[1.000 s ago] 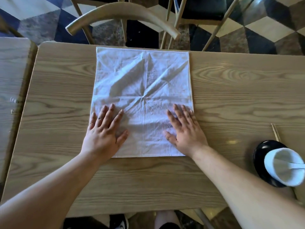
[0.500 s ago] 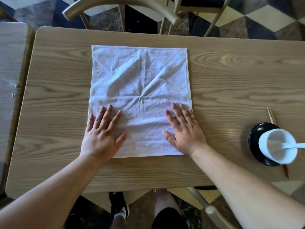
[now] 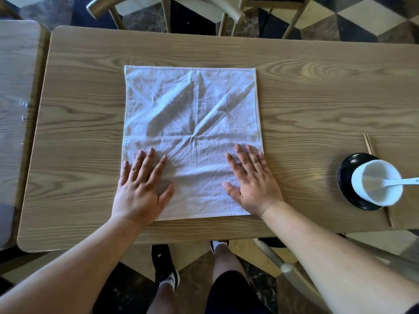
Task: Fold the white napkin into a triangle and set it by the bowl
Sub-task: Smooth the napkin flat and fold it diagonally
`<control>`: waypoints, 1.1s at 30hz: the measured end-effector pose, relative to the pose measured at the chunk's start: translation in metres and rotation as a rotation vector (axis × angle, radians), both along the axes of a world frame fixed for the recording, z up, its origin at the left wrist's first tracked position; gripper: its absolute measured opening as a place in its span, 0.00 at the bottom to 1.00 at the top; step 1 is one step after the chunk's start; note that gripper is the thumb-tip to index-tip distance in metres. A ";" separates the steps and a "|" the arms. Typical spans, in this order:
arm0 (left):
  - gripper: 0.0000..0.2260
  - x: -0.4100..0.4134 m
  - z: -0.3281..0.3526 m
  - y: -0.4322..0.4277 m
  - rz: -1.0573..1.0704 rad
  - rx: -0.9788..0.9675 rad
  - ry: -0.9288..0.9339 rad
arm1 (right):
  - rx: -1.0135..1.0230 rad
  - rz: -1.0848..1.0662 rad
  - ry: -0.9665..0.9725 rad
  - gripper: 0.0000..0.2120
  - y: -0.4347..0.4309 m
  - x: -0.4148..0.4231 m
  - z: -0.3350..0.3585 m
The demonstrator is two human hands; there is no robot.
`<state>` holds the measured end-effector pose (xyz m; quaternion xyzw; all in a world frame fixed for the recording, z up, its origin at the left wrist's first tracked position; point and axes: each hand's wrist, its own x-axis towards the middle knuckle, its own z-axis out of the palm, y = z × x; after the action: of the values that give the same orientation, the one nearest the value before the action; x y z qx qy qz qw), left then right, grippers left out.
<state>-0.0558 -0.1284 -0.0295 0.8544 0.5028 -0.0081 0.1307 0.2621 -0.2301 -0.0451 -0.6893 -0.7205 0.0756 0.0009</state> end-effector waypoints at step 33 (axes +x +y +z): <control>0.36 -0.021 0.001 -0.044 -0.095 0.069 0.005 | -0.196 0.122 -0.042 0.42 -0.078 -0.021 0.031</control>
<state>-0.0766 -0.1725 -0.0286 0.8813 0.4619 0.0009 0.0996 0.2413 -0.3079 -0.0145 -0.6422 -0.7503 0.1311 -0.0859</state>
